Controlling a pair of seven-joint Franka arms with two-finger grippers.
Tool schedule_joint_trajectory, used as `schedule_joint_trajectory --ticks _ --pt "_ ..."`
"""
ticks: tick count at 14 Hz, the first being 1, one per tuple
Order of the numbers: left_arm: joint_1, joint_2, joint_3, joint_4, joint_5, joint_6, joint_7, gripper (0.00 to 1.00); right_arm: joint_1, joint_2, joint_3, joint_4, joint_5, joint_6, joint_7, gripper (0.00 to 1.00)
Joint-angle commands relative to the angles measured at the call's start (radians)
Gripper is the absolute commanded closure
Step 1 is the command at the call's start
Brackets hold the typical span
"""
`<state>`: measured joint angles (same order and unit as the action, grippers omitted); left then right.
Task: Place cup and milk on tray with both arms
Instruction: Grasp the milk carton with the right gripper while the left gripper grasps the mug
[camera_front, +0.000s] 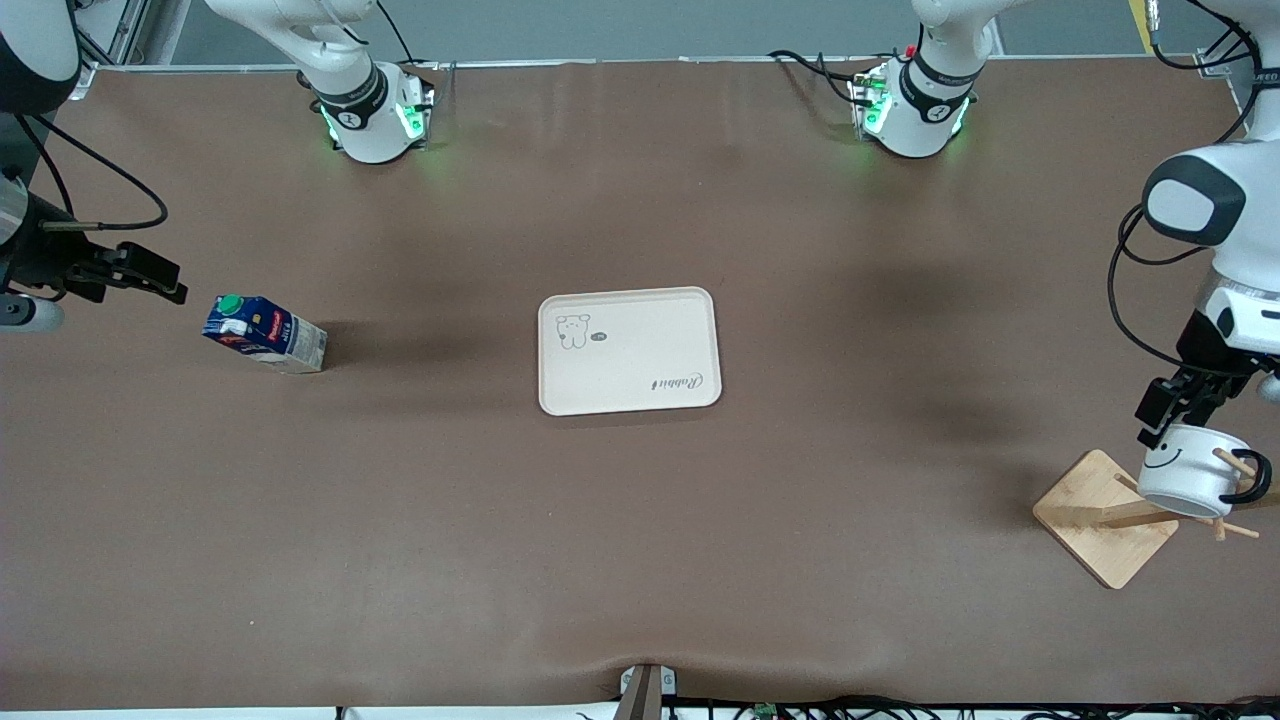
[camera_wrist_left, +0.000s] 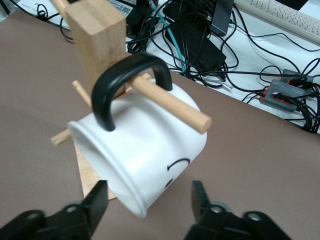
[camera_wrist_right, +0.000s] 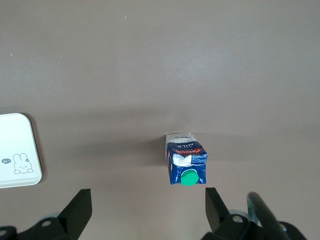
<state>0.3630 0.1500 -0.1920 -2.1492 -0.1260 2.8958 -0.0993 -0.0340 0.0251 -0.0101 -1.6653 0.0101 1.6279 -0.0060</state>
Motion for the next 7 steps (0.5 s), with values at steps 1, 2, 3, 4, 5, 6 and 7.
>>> schedule_joint_trajectory --ticks 1,2,3,4,5,6,7 --pt "-0.001 0.026 -0.003 0.035 0.006 0.008 0.045 0.59 -0.004 0.056 0.002 0.038 -0.016 -0.011 -0.008 0.00" --pt "0.001 0.026 -0.003 0.035 0.006 0.008 0.088 0.67 -0.007 0.070 0.002 0.036 -0.016 -0.017 -0.008 0.00" --pt "0.001 0.023 -0.004 0.032 0.006 0.008 0.140 0.75 -0.003 0.091 0.002 0.036 -0.018 -0.020 -0.009 0.00" --pt "0.001 0.020 -0.004 0.032 0.006 0.008 0.182 0.82 -0.003 0.099 0.002 0.035 -0.019 -0.023 -0.009 0.00" --pt "0.001 0.020 -0.006 0.031 0.006 0.008 0.217 0.92 -0.007 0.102 0.002 0.035 -0.018 -0.023 -0.009 0.00" --pt "0.001 0.020 -0.006 0.032 0.006 0.008 0.240 1.00 -0.007 0.102 0.002 0.035 -0.018 -0.025 -0.011 0.00" --pt "0.001 0.022 -0.007 0.035 0.006 0.008 0.268 1.00 -0.006 0.102 0.002 0.032 -0.019 -0.026 -0.009 0.00"
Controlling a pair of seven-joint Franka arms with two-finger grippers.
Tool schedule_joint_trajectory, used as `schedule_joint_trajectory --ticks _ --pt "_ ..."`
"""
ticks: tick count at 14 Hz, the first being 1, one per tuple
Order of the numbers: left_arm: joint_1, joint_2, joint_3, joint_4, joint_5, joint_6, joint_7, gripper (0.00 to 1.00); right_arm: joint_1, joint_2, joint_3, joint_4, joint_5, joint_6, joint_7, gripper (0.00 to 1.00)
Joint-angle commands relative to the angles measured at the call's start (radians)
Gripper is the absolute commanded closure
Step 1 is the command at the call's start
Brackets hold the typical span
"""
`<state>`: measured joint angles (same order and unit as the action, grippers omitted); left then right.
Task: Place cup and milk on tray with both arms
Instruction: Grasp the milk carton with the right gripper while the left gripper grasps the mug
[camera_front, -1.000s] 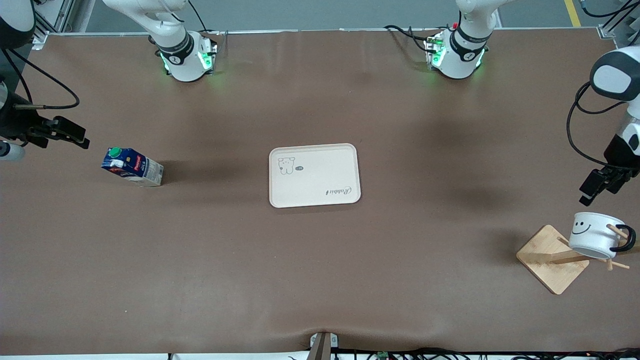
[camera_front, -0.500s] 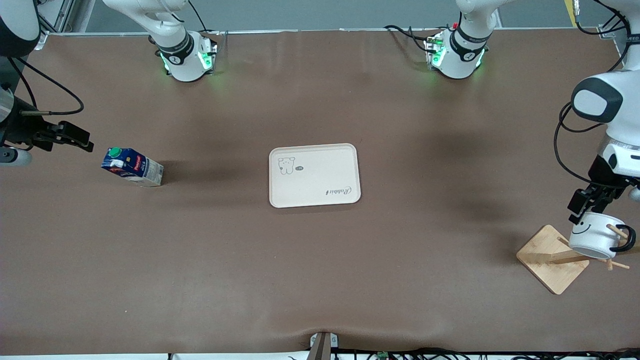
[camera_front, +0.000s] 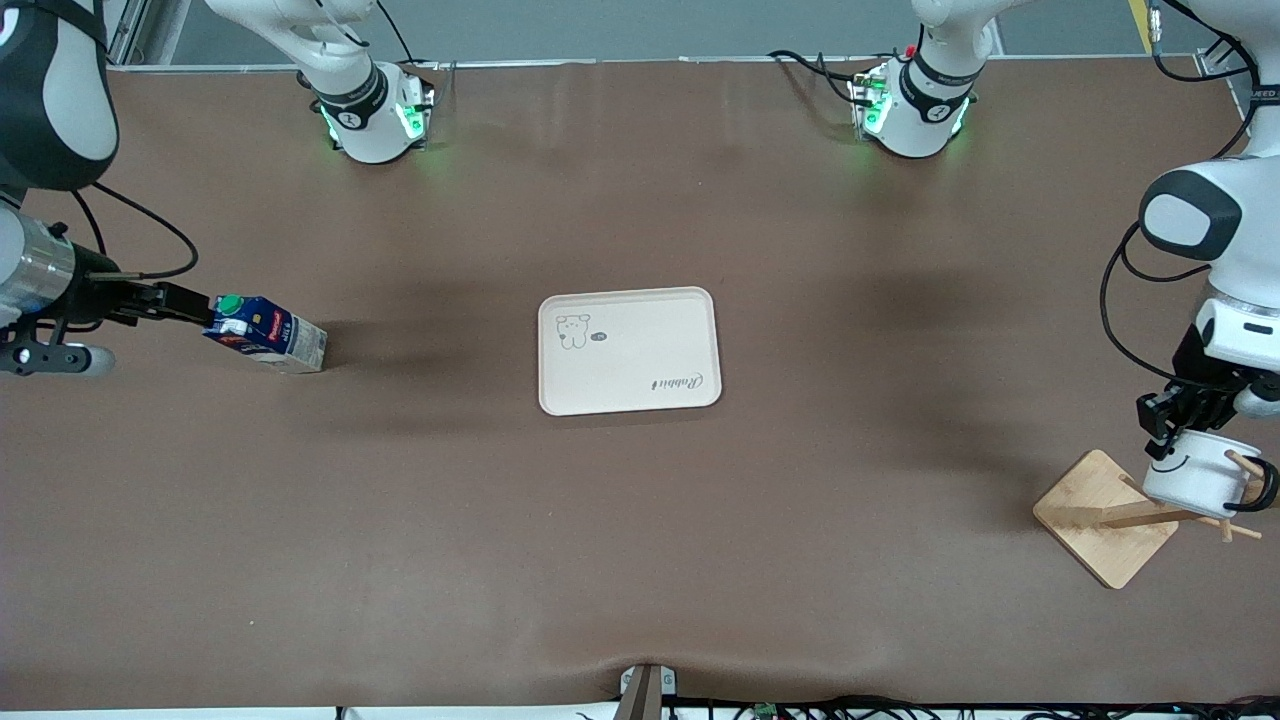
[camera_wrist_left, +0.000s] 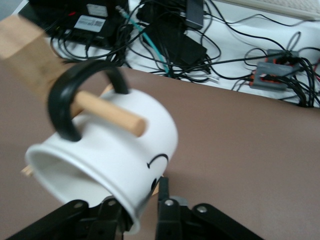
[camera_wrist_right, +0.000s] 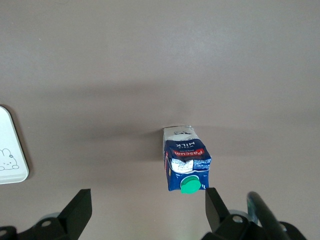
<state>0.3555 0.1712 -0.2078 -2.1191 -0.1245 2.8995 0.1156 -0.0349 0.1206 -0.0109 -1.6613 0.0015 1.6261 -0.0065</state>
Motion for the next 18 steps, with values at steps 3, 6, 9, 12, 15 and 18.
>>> schedule_joint_trajectory --ticks 3,6,9,12,15,18 --pt "0.008 -0.001 -0.025 0.018 0.005 0.004 0.088 1.00 -0.013 0.019 0.003 0.026 -0.011 -0.025 -0.009 0.00" --pt "0.010 -0.036 -0.057 0.007 0.005 0.001 0.099 1.00 -0.003 0.024 0.003 0.026 -0.009 -0.023 -0.004 0.00" --pt "0.013 -0.103 -0.080 -0.062 0.003 -0.008 0.093 1.00 -0.011 0.068 0.003 0.026 0.000 -0.021 -0.009 0.00" --pt "0.013 -0.185 -0.094 -0.139 0.003 -0.026 0.085 1.00 -0.029 0.096 0.003 0.003 0.000 0.000 -0.009 0.00" --pt "0.013 -0.277 -0.116 -0.142 0.003 -0.222 0.027 1.00 -0.036 0.093 0.003 -0.032 -0.005 0.008 -0.010 0.00" --pt "0.013 -0.323 -0.149 -0.107 0.003 -0.374 -0.056 1.00 -0.083 0.090 0.003 -0.133 -0.008 0.140 -0.087 0.00"
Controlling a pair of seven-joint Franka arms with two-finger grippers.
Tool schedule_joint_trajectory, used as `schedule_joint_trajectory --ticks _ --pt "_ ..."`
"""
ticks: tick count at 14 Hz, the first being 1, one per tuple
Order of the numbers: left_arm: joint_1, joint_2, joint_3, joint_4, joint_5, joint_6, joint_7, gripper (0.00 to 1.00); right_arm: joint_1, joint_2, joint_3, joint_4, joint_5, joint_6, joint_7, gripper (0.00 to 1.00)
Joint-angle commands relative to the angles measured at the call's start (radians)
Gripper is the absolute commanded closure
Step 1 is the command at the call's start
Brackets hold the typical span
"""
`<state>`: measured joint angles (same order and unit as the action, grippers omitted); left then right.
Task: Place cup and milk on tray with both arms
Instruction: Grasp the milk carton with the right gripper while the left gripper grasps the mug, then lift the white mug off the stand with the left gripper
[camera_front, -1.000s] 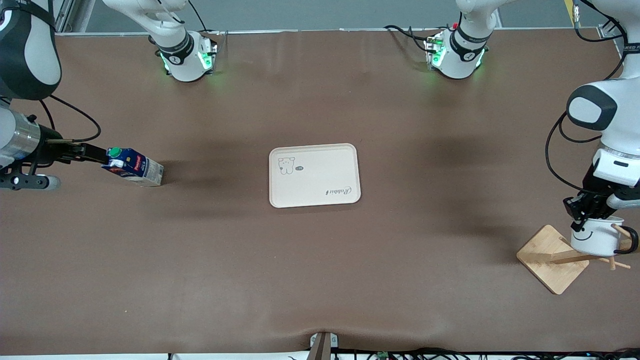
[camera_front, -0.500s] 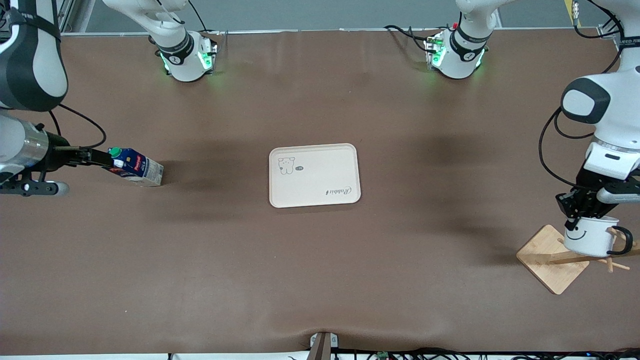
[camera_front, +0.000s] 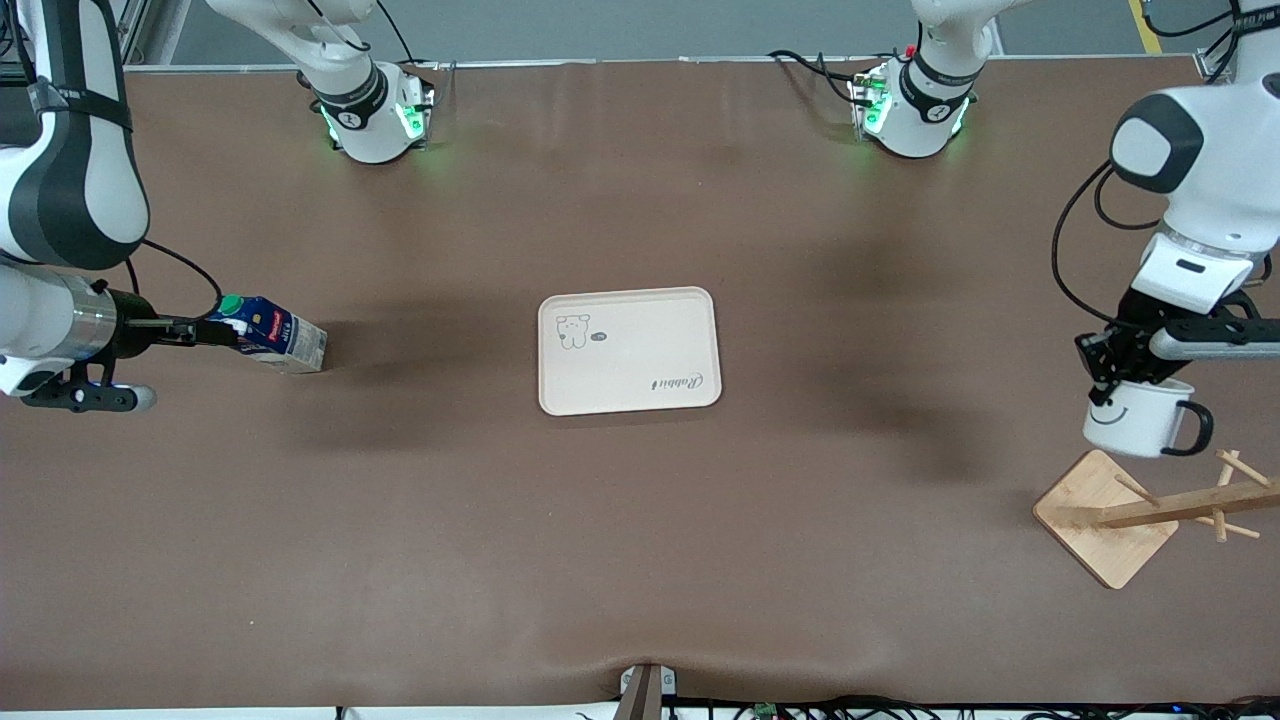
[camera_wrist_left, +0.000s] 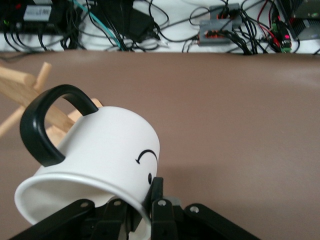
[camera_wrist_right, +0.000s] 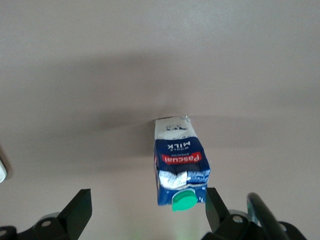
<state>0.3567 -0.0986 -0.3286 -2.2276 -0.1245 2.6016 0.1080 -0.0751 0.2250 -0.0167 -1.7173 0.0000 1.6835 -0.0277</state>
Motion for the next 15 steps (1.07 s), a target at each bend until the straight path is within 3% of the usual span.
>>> schedule_joint_trajectory --ticks 1,6,11,15 --pt "0.011 -0.052 -0.033 0.029 0.003 -0.124 -0.066 1.00 -0.055 -0.013 0.009 -0.108 -0.006 0.119 -0.081 0.00" --pt "0.007 0.002 -0.095 0.186 0.003 -0.365 -0.201 1.00 -0.066 -0.061 0.009 -0.203 -0.005 0.145 -0.081 0.00" --pt "0.004 0.143 -0.179 0.379 0.003 -0.602 -0.246 1.00 -0.080 -0.102 0.008 -0.274 -0.003 0.174 -0.089 0.00" --pt "-0.039 0.230 -0.268 0.427 0.014 -0.629 -0.381 1.00 -0.101 -0.112 0.009 -0.303 -0.003 0.180 -0.087 0.00"
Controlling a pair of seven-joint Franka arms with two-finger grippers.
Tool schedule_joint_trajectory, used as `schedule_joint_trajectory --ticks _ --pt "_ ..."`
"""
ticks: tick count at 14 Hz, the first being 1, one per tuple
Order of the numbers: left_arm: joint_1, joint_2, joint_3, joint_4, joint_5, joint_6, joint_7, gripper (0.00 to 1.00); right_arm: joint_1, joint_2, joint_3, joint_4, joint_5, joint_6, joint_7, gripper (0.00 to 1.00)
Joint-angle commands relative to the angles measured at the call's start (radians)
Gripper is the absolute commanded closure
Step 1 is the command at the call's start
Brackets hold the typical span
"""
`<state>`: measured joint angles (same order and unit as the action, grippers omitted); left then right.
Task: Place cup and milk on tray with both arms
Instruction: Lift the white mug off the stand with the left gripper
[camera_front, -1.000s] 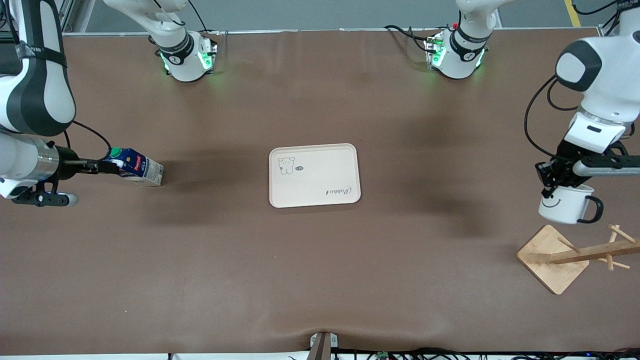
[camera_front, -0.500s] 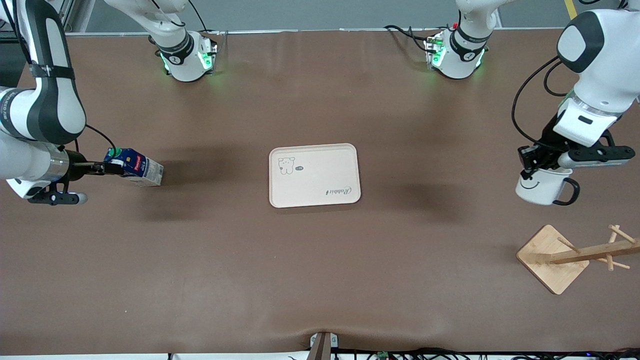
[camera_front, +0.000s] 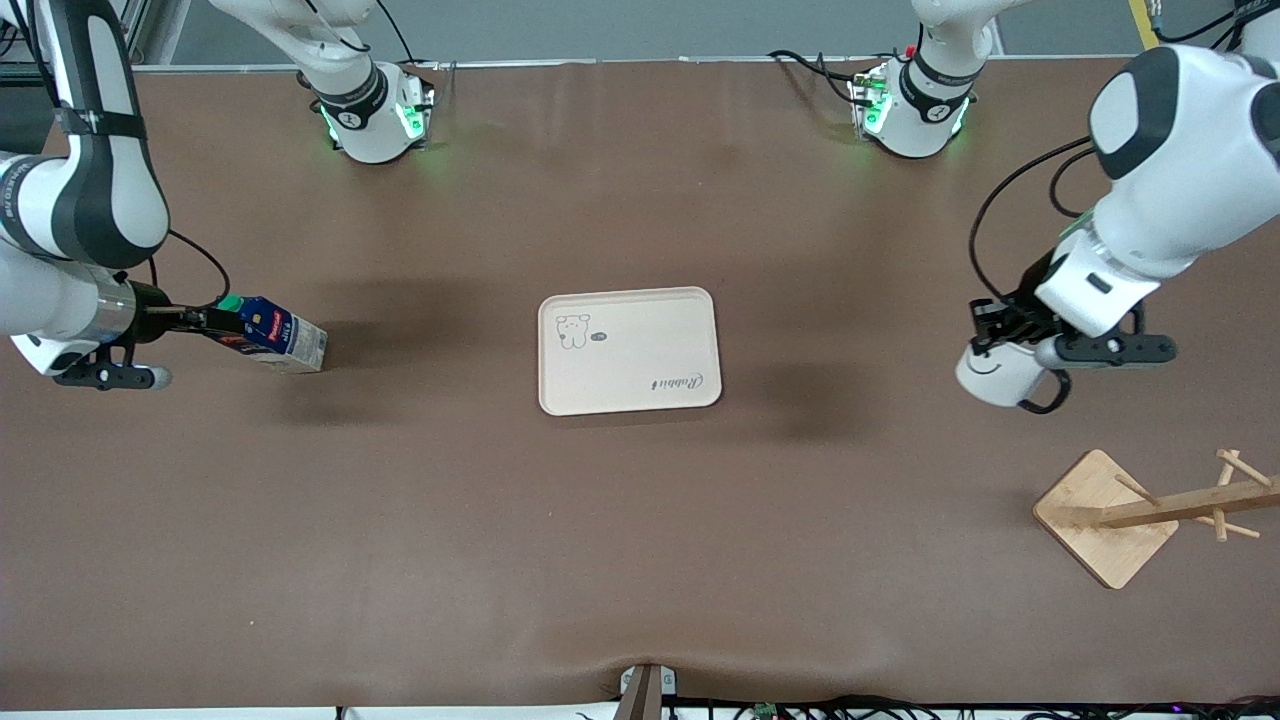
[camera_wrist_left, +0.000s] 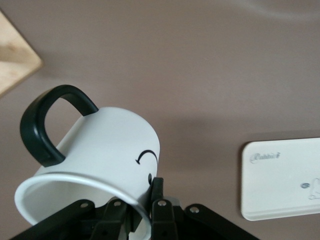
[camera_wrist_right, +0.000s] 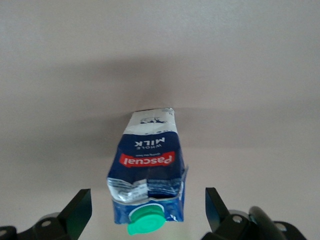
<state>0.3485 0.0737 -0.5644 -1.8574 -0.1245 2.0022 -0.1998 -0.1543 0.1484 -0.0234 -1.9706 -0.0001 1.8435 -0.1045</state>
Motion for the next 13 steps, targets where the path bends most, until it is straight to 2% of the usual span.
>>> schedule_joint_trajectory --ticks 1,5,9,12,13 --pt "-0.072 0.089 -0.032 0.073 0.043 -0.031 -0.110 1.00 -0.022 -0.036 0.016 -0.062 0.000 0.032 -0.011 0.00" --pt "-0.251 0.248 -0.032 0.177 0.189 -0.031 -0.309 1.00 -0.021 -0.049 0.017 -0.094 0.005 0.046 -0.008 0.00" --pt "-0.394 0.388 -0.026 0.253 0.223 -0.031 -0.510 1.00 -0.021 -0.049 0.017 -0.129 0.026 0.092 -0.009 0.00" --pt "-0.483 0.457 -0.025 0.312 0.264 -0.049 -0.634 1.00 -0.022 -0.047 0.017 -0.140 0.026 0.100 -0.009 0.00" --pt "-0.515 0.481 -0.023 0.331 0.264 -0.049 -0.667 1.00 -0.022 -0.046 0.017 -0.140 0.026 0.100 -0.009 0.12"
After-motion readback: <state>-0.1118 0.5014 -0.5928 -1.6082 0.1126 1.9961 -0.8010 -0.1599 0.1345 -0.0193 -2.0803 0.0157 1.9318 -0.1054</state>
